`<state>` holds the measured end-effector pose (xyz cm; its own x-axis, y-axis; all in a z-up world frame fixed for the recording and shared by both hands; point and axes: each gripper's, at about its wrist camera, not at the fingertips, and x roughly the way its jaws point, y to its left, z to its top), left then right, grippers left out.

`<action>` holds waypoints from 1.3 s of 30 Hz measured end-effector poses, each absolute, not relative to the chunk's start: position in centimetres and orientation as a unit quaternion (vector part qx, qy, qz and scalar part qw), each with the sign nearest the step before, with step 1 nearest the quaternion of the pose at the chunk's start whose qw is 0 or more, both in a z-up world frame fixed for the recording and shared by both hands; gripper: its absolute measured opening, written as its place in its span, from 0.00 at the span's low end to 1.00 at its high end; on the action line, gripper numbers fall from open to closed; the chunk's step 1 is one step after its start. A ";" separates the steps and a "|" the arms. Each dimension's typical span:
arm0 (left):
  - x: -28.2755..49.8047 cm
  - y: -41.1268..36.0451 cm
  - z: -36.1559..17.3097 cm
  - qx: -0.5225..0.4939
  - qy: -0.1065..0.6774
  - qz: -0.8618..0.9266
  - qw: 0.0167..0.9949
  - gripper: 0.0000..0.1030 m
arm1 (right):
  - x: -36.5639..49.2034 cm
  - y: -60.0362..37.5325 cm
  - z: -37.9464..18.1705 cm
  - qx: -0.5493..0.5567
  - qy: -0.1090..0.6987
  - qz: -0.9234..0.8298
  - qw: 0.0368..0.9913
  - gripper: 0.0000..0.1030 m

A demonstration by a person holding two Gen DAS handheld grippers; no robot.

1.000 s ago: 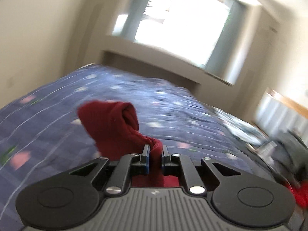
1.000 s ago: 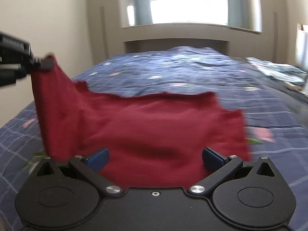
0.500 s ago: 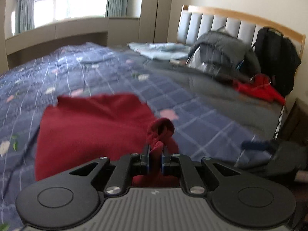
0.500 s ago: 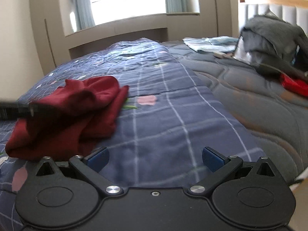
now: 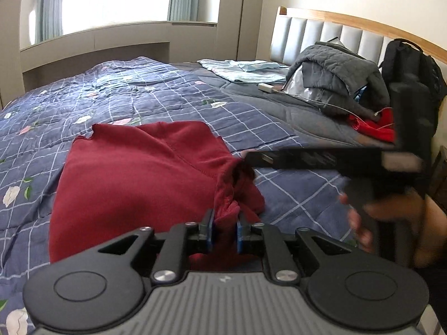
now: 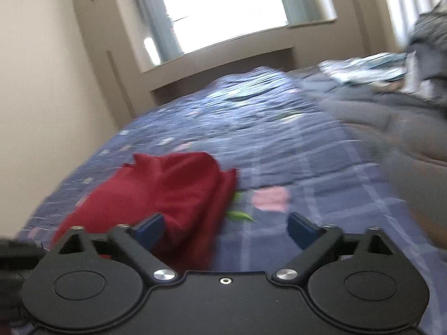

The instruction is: Fold small clothes

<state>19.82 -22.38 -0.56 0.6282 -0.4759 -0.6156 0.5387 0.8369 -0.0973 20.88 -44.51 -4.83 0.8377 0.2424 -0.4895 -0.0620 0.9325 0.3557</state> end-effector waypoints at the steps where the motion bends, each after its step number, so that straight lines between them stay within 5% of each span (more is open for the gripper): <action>1: 19.8 -22.5 -0.6 0.048 0.326 -0.280 0.902 0.14 | 21.8 -44.3 -4.8 0.174 0.274 0.091 0.941 0.80; 5: 19.7 -22.7 -0.6 0.056 0.323 -0.276 0.904 0.14 | 25.0 -43.4 -5.2 0.190 0.287 0.122 0.931 0.56; 8: 19.7 -22.7 -0.7 0.055 0.321 -0.277 0.904 0.14 | 26.3 -42.9 -5.7 0.200 0.302 0.130 0.923 0.54; 10: 19.6 -22.7 -0.6 0.053 0.318 -0.277 0.905 0.13 | 26.8 -42.8 -6.1 0.211 0.307 0.130 0.919 0.42; 12: 19.4 -22.7 -0.4 0.050 0.312 -0.280 0.906 0.12 | 26.8 -43.0 -6.1 0.216 0.303 0.123 0.920 0.16; 15: 19.2 -23.1 -0.1 0.059 0.307 -0.281 0.907 0.12 | 26.0 -43.5 -5.5 0.214 0.284 0.110 0.928 0.02; 25: 19.6 -24.0 -2.1 0.062 0.326 -0.288 0.898 0.13 | 25.0 -43.9 -6.8 0.201 0.287 0.068 0.934 0.02; 26: 19.6 -23.8 -1.9 0.057 0.326 -0.287 0.899 0.16 | 25.0 -43.9 -6.9 0.202 0.286 0.067 0.934 0.02; 30: 19.3 -22.7 -0.9 0.038 0.329 -0.285 0.899 0.57 | 24.8 -43.8 -6.9 0.198 0.285 0.061 0.936 0.15; 34: 19.1 -20.8 0.4 -0.001 0.329 -0.276 0.903 0.73 | 24.1 -44.0 -6.3 0.188 0.278 0.042 0.941 0.36; 39: 19.6 -16.7 1.6 -0.078 0.319 -0.210 0.921 0.93 | 22.1 -43.0 -4.6 0.157 0.250 0.026 0.955 0.81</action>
